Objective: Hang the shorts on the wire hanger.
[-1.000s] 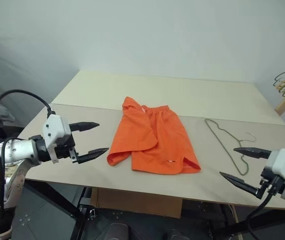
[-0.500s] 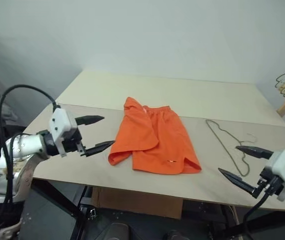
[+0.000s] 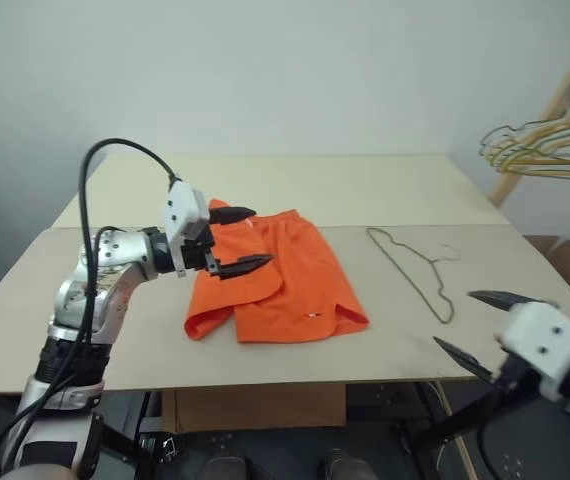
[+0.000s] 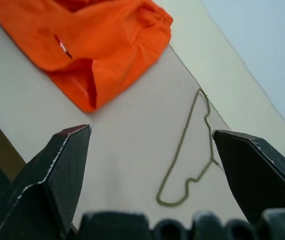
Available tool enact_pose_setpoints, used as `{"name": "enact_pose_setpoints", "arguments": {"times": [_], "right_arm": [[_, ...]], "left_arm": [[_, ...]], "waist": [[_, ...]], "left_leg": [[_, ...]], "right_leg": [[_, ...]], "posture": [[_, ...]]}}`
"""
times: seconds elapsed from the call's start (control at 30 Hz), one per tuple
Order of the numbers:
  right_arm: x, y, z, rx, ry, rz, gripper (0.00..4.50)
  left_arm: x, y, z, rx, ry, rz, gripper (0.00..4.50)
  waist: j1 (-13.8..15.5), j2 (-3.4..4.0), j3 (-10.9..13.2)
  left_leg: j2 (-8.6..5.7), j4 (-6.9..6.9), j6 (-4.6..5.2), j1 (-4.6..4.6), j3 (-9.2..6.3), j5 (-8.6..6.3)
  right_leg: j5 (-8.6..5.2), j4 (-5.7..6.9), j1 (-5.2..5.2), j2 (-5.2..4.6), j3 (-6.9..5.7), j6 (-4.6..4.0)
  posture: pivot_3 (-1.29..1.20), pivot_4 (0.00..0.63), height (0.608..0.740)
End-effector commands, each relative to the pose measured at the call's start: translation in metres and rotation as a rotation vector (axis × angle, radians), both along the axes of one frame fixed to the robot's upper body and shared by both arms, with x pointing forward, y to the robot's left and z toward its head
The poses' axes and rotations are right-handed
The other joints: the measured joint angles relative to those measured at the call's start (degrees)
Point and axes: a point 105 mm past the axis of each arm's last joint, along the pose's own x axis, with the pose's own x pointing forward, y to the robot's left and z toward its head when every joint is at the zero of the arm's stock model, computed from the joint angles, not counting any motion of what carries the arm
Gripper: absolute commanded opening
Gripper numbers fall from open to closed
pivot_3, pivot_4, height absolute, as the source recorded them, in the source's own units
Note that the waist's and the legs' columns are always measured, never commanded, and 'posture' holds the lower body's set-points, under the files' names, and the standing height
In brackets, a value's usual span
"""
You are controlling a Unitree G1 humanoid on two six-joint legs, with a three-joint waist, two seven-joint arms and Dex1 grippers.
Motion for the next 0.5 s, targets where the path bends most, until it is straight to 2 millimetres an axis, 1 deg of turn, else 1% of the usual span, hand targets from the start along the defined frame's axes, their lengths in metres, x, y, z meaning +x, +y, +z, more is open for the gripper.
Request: {"name": "enact_pose_setpoints", "arguments": {"times": [0.03,0.13,0.23,0.27,0.4,0.5], "right_arm": [[0.018,0.005,-0.008,-0.133,-0.024,0.054,4.5],[0.039,0.015,-0.019,-0.185,-0.032,0.101,4.5],[0.054,0.023,-0.038,-0.341,-0.072,0.212,4.5],[0.06,0.026,-0.043,-0.368,-0.085,0.236,4.5],[0.096,0.043,-0.052,-0.431,-0.185,0.295,4.5],[0.111,0.057,-0.062,-0.492,-0.228,0.387,4.5]], "left_arm": [[0.0,-0.009,0.009,-0.004,-0.024,-0.037,4.47],[-0.001,-0.016,0.006,-0.014,-0.012,-0.05,4.47],[-0.005,-0.017,0.004,-0.023,0.001,-0.057,4.47],[-0.006,-0.017,0.003,-0.023,0.003,-0.057,4.47],[-0.009,-0.014,-0.001,-0.022,0.013,-0.045,4.47],[-0.011,-0.011,-0.002,-0.024,0.015,-0.03,4.47]], "waist": [[-1.22,-0.02,0.03],[-2.36,-0.09,0.1],[-2.65,-0.09,0.13],[-2.75,-0.09,0.14],[-2.97,-0.12,0.24],[-2.54,-0.06,0.31]], "left_leg": [[-0.01,0.0,0.0,0.07,-0.02,0.0],[-0.01,-0.02,0.0,0.41,-0.05,-0.01],[-0.03,-0.03,0.0,0.49,-0.09,-0.01],[-0.04,-0.06,0.01,0.48,-0.1,-0.02],[-0.06,-0.1,0.03,0.47,-0.1,-0.02],[-0.08,-0.11,0.03,0.48,-0.14,-0.01]], "right_leg": [[0.0,-0.01,0.14,0.0,0.01,0.0],[0.0,-0.07,0.45,0.0,0.0,0.0],[0.0,-0.07,0.53,-0.01,0.0,0.0],[-0.01,-0.08,0.53,-0.01,0.0,0.0],[-0.01,-0.08,0.5,0.01,0.06,0.0],[0.0,-0.05,0.5,0.04,0.11,0.0]], "posture": [[-0.04,0.0,0.74],[-0.03,0.0,0.74],[-0.02,0.0,0.74],[-0.01,0.0,0.74],[0.01,0.0,0.74],[0.03,0.0,0.74]]}}
